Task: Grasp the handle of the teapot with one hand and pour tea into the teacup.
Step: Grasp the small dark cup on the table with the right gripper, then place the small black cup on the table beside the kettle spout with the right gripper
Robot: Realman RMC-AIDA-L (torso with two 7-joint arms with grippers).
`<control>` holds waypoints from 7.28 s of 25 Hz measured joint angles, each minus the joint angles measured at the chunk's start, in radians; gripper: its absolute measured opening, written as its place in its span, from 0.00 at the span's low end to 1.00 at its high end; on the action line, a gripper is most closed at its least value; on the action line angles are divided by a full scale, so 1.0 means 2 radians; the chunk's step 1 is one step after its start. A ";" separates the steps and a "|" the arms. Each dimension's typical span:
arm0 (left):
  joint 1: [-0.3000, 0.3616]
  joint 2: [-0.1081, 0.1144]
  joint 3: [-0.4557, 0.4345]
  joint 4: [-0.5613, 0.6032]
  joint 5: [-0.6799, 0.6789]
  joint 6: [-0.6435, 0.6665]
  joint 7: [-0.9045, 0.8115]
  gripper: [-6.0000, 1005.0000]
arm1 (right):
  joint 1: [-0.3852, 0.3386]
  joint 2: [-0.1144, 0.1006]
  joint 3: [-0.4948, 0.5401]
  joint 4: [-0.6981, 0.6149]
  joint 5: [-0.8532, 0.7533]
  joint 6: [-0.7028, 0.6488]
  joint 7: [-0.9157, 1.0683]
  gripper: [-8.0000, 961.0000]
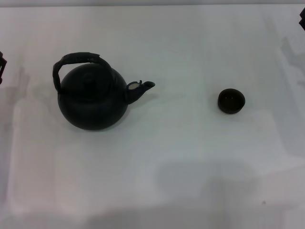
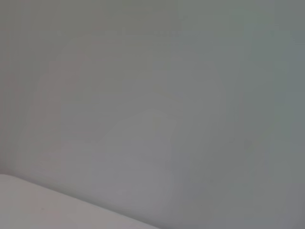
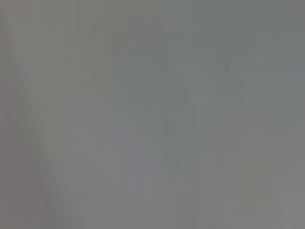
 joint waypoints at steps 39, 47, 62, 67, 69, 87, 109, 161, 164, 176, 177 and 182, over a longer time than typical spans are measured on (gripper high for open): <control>0.005 0.000 0.001 0.009 0.008 0.001 -0.020 0.83 | 0.061 -0.025 -0.198 -0.384 -0.542 -0.083 0.578 0.85; 0.005 0.000 0.001 0.008 0.008 0.001 -0.021 0.83 | 0.074 -0.007 -0.215 -0.528 -0.818 -0.002 0.786 0.85; 0.003 0.001 -0.004 0.008 0.004 0.001 -0.021 0.83 | 0.128 -0.003 -0.400 -0.580 -0.995 0.083 0.969 0.85; 0.005 0.001 -0.004 0.005 0.004 0.001 -0.021 0.82 | 0.134 -0.002 -0.413 -0.559 -0.997 0.085 0.982 0.85; 0.005 0.001 -0.004 0.005 0.004 0.001 -0.021 0.82 | 0.135 -0.002 -0.417 -0.548 -0.998 0.086 0.987 0.85; 0.002 0.001 -0.004 0.003 0.003 -0.003 -0.021 0.83 | 0.129 -0.004 -0.425 -0.518 -1.008 0.097 1.002 0.85; 0.002 0.001 -0.004 0.003 0.003 -0.004 -0.021 0.83 | 0.120 -0.002 -0.427 -0.560 -1.021 0.131 1.003 0.78; 0.000 0.000 -0.003 0.009 0.002 -0.004 -0.032 0.83 | 0.193 0.000 -0.649 -0.567 -0.894 0.047 1.031 0.85; 0.000 0.000 -0.002 0.008 0.002 -0.004 -0.043 0.83 | 0.193 0.000 -0.649 -0.567 -0.894 0.047 1.030 0.85; 0.003 0.001 -0.004 0.006 0.002 -0.004 -0.047 0.83 | 0.188 0.000 -0.646 -0.569 -0.891 0.047 1.025 0.88; 0.003 0.001 -0.004 0.007 0.002 -0.004 -0.047 0.83 | 0.188 0.000 -0.645 -0.569 -0.891 0.047 1.024 0.88; 0.004 0.001 -0.003 0.006 0.002 -0.004 -0.047 0.83 | 0.186 0.000 -0.644 -0.574 -0.890 0.047 1.021 0.89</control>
